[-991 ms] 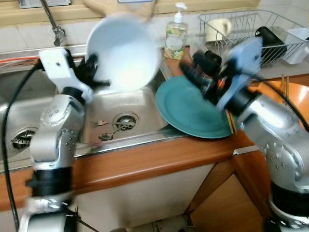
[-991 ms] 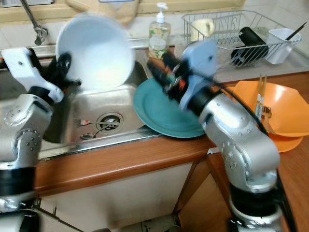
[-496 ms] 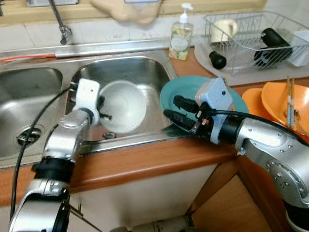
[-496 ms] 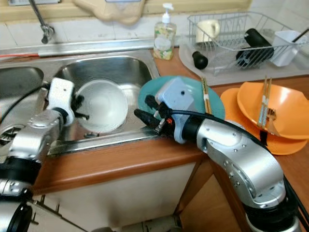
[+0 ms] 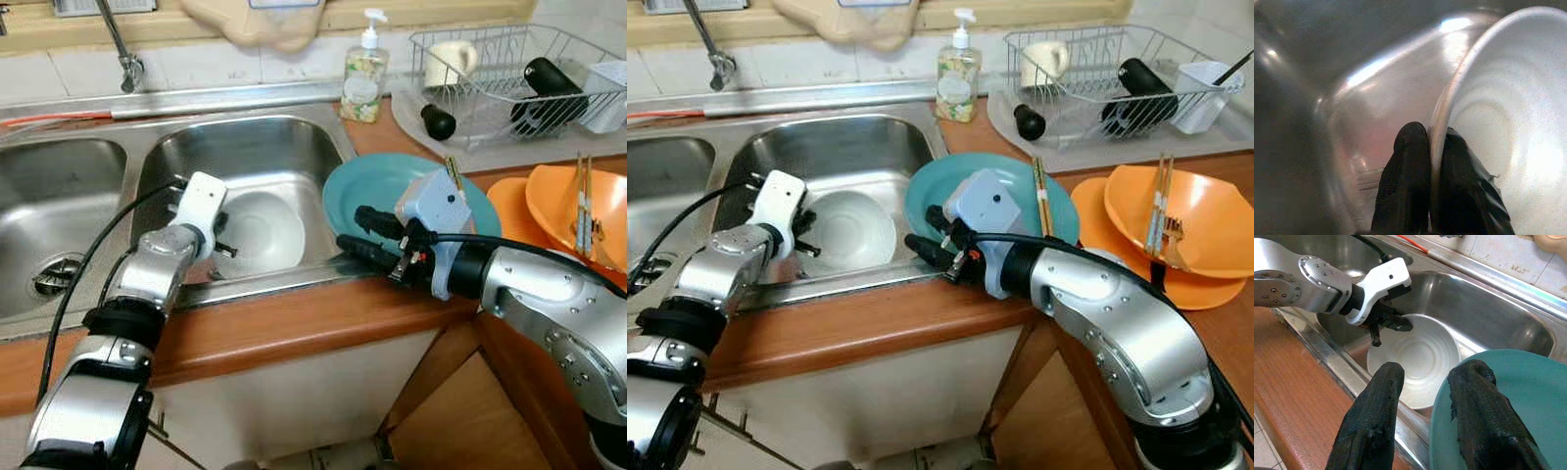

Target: Kitchen organization

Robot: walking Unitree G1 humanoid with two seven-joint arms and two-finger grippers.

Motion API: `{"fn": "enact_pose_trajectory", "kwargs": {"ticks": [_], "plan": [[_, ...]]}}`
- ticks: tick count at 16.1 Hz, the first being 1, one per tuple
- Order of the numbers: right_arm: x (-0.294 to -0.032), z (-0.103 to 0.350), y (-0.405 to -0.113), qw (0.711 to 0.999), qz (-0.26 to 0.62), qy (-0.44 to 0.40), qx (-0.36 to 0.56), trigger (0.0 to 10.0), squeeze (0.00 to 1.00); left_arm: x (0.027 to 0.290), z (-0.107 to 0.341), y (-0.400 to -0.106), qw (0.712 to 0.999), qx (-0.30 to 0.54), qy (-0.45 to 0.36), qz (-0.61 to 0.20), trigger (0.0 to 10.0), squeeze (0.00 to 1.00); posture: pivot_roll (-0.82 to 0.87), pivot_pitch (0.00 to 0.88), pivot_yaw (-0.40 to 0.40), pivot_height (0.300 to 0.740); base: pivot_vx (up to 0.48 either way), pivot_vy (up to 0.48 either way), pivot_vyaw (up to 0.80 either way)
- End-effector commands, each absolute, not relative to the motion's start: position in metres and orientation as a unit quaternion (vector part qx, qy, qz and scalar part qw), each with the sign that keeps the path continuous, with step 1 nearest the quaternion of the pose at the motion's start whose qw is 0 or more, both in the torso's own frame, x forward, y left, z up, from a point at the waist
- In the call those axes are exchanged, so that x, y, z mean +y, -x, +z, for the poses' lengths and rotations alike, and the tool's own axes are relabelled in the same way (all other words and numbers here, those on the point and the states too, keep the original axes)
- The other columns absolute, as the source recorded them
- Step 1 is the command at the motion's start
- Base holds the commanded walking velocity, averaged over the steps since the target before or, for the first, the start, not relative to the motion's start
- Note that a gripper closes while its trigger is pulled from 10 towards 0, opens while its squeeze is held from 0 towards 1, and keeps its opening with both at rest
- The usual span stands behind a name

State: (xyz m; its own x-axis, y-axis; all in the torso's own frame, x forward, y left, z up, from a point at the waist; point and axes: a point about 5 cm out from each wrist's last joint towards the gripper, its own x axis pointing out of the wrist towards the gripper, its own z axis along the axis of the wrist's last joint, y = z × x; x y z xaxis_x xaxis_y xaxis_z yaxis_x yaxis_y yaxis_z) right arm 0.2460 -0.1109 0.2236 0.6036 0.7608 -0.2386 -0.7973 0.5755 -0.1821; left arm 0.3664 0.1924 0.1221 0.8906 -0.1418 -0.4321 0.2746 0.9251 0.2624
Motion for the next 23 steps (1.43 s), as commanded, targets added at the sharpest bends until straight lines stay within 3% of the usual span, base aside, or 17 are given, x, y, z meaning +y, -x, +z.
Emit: {"fn": "enact_pose_trajectory", "kwargs": {"ticks": [1,7,12,14,15,16,17,23], "plan": [[-0.11,0.227,-0.242,0.88,0.445,0.151,0.062,10.0,0.0,0.189,0.131,-0.371,0.96,0.192,-0.168,-0.117,10.0,1.0,-0.11,0.0,0.066,0.74,0.0,0.0,0.0],[-0.112,0.225,-0.245,0.889,0.429,0.149,0.065,10.0,0.0,0.189,0.129,-0.372,0.96,0.19,-0.164,-0.127,10.0,1.0,-0.11,0.0,0.067,0.74,0.0,0.0,0.0],[-0.119,0.224,-0.254,0.912,0.377,0.143,0.066,10.0,0.0,0.195,0.144,-0.371,0.973,0.123,-0.16,-0.116,10.0,1.0,-0.1,0.0,0.057,0.74,0.0,0.0,0.0],[-0.128,0.223,-0.262,0.94,0.312,0.124,0.065,10.0,0.0,0.203,0.163,-0.366,0.984,0.048,-0.147,-0.093,10.0,1.0,-0.1,0.0,0.054,0.74,0.0,0.0,0.0],[-0.129,0.223,-0.263,0.946,0.298,0.108,0.066,10.0,0.0,0.203,0.167,-0.362,0.988,0.028,-0.12,-0.093,10.0,0.74,-0.09,0.0,0.054,0.74,0.0,0.0,0.0],[-0.129,0.222,-0.263,0.949,0.293,0.099,0.066,10.0,0.64,0.202,0.173,-0.358,0.992,0.005,-0.083,-0.097,10.0,0.12,-0.09,0.0,0.054,0.74,0.0,0.0,0.0],[-0.13,0.221,-0.262,0.951,0.286,0.092,0.067,10.0,1.0,0.202,0.176,-0.355,0.993,-0.009,-0.068,-0.1,10.0,0.0,-0.09,0.0,0.056,0.74,0.0,0.0,0.0],[-0.139,0.216,-0.262,0.971,0.211,0.07,0.088,10.0,1.0,0.193,0.186,-0.311,0.988,-0.07,-0.01,-0.137,10.0,0.0,-0.09,0.0,0.056,0.74,0.0,0.0,0.0]]}}
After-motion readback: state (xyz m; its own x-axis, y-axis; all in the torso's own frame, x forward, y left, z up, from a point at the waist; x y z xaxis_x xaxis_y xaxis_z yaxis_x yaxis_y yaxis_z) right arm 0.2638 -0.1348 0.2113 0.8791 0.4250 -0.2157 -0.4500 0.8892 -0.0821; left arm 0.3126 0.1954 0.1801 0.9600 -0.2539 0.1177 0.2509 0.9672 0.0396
